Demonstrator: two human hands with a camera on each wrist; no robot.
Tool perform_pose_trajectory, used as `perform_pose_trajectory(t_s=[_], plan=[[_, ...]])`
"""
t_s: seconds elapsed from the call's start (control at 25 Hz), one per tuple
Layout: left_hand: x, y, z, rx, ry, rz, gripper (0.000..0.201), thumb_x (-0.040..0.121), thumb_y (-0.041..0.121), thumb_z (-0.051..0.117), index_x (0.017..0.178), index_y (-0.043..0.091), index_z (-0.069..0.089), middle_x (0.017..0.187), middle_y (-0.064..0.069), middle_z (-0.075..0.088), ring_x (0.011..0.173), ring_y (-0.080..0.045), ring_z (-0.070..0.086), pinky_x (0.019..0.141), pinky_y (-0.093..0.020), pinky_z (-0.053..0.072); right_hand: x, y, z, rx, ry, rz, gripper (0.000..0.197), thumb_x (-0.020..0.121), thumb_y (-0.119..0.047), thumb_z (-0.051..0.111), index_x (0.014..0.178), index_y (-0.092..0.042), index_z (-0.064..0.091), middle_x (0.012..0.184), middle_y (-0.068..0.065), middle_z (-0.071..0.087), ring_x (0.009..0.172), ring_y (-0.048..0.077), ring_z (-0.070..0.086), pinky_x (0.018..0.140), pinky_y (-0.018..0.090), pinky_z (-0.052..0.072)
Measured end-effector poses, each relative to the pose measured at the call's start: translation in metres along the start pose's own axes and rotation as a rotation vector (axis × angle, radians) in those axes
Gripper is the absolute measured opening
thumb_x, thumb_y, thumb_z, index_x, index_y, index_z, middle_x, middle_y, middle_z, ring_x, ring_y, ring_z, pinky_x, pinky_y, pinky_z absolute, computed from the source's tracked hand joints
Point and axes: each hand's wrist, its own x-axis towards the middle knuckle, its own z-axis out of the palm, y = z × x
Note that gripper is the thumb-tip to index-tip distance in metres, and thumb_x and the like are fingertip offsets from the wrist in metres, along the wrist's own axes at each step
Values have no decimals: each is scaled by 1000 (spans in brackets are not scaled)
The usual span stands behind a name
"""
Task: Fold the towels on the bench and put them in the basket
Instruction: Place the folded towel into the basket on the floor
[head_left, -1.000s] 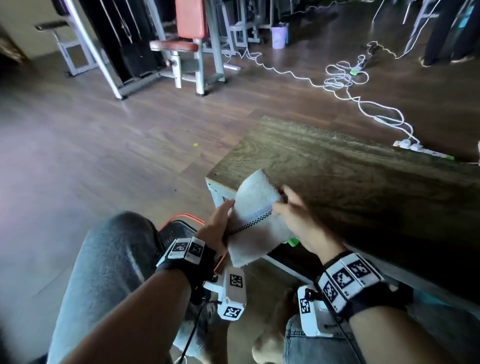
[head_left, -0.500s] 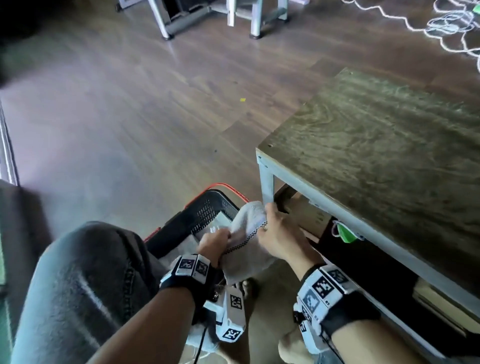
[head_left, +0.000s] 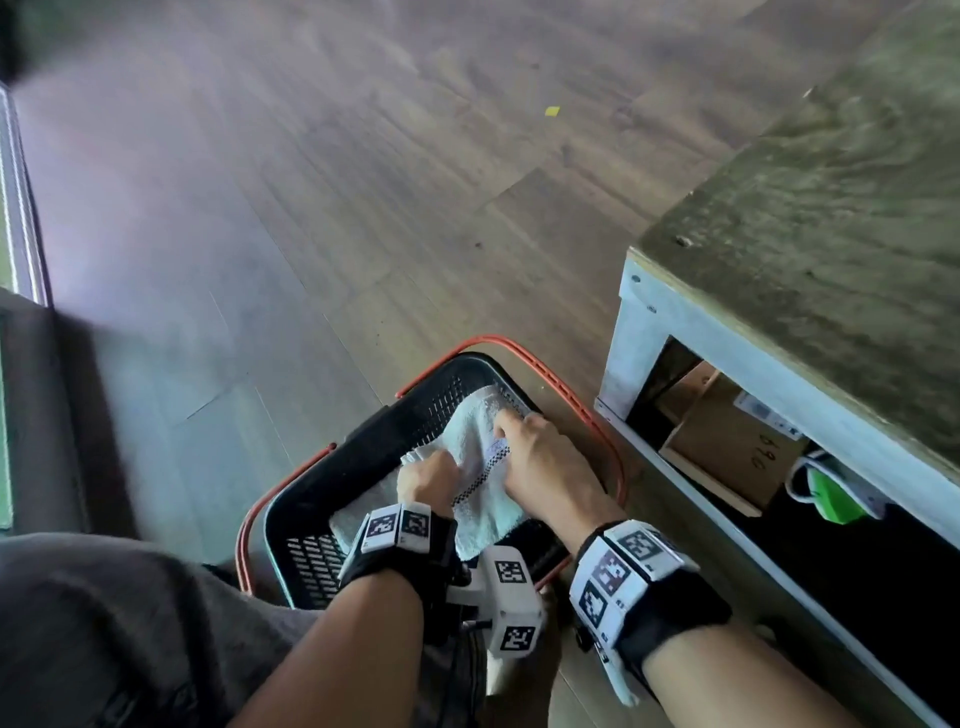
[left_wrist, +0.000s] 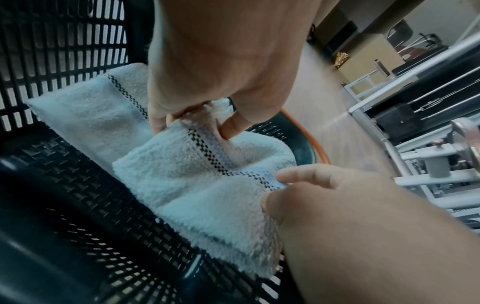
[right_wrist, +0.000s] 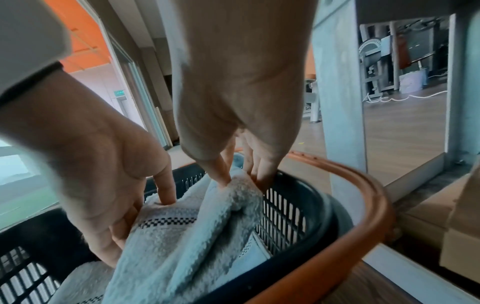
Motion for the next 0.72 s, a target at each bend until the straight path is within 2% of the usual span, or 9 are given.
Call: perform_pose_trajectory(t_s=[0.12, 0.2, 0.28, 0.32, 0.36, 0.44, 0.56, 0.64, 0.72], plan=[[14, -4, 4, 59, 0, -42, 18, 91, 21, 44, 106, 13, 52, 108, -11, 54, 97, -25, 53, 99, -47, 50, 21, 4, 16, -14, -63, 13, 33, 92, -2, 52, 124, -10, 51, 115, 13, 59, 97, 29, 65, 70, 29, 40], [26, -6, 4, 66, 78, -90, 18, 94, 17, 46, 103, 5, 56, 93, -10, 56, 82, -24, 55, 75, -39, 54, 28, 8, 23, -32, -110, 38, 31, 91, -1, 51, 121, -8, 53, 117, 13, 59, 100, 29, 64, 71, 31, 43], [32, -9, 3, 81, 176, -128, 19, 95, 14, 49, 88, -2, 56, 72, -8, 51, 65, -24, 54, 53, -31, 41, 35, 11, 30, -17, -119, 63, 29, 91, -3, 50, 119, -8, 53, 121, 14, 58, 104, 29, 63, 75, 33, 45], [35, -11, 4, 103, 163, -137, 22, 96, 15, 49, 89, -3, 58, 73, -9, 52, 72, -30, 60, 56, -30, 41, 38, 12, 32, -17, -129, 69, 30, 91, -4, 51, 121, -9, 53, 126, 14, 56, 108, 29, 62, 77, 33, 45], [42, -15, 8, 106, 126, -144, 26, 98, 17, 46, 100, -4, 61, 83, -11, 55, 92, -34, 65, 65, -31, 44, 41, 13, 34, -16, -142, 71, 33, 91, -5, 53, 124, -9, 51, 132, 15, 54, 113, 29, 60, 80, 33, 45], [46, -21, 15, 123, 49, -135, 40, 100, 18, 42, 131, -5, 53, 115, -16, 57, 125, -37, 53, 84, -33, 44, 41, 15, 39, -1, -168, 85, 41, 91, -6, 55, 131, -10, 48, 142, 15, 48, 121, 29, 57, 83, 32, 44], [31, -16, 20, 142, 69, -93, 44, 103, 13, 35, 141, -8, 41, 146, -26, 43, 135, -39, 42, 103, -41, 40, 38, 19, 40, -6, -172, 80, 41, 91, -4, 54, 131, -9, 49, 140, 13, 49, 117, 26, 58, 77, 28, 38], [23, -12, 19, 113, 81, -82, 44, 104, 13, 33, 142, -9, 39, 149, -26, 39, 138, -39, 39, 107, -41, 37, 33, 21, 36, 17, -153, 67, 33, 91, -3, 52, 124, -8, 51, 130, 13, 54, 103, 25, 59, 75, 28, 40], [15, -1, 14, 76, 86, -78, 45, 98, 22, 41, 134, -4, 50, 147, -23, 43, 135, -38, 43, 104, -40, 40, 23, 17, 25, 45, -119, 48, 28, 92, -4, 51, 120, -8, 53, 120, 13, 57, 94, 25, 58, 74, 30, 42]])
